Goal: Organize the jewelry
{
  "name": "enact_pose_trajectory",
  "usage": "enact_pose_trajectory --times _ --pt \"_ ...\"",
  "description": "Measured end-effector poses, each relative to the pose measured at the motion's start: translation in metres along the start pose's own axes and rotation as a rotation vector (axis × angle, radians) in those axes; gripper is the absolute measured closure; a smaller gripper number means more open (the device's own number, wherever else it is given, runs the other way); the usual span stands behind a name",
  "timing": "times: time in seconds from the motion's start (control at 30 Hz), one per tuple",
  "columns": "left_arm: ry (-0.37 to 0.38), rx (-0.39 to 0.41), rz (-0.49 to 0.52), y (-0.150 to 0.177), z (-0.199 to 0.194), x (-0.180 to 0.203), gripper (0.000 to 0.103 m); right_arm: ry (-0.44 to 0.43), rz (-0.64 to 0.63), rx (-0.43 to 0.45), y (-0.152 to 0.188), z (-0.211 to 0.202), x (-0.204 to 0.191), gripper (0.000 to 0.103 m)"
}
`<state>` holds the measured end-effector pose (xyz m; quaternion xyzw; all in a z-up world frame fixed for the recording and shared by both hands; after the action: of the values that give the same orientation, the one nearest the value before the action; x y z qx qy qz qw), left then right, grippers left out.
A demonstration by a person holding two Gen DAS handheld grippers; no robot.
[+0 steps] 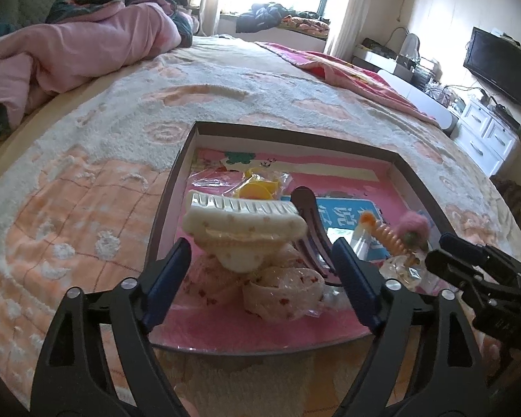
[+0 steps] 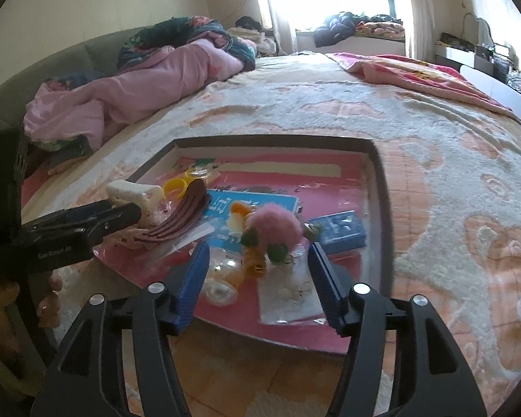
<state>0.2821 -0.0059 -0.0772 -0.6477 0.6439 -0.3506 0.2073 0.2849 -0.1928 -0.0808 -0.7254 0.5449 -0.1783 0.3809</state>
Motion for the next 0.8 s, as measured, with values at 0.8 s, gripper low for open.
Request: enact_pose_trajectory --times 0.8 --pt "0.045 0.112 0.003 0.011 -0.08 0.021 0.012 0.098 -0.017 0.209 0.014 -0.093 -0.005 0.01"
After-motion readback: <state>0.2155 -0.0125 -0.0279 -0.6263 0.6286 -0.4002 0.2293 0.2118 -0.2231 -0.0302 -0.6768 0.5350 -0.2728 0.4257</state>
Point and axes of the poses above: each gripper's, at about its wrist camera, not at the fingertips, and z roughly the way its jaws point, x to its right, y to its underside, the point moved 5 cm from there along z, roughly the way its jaws point, and after that the axes turned 1 degree about -y, right-handed, at the moved point
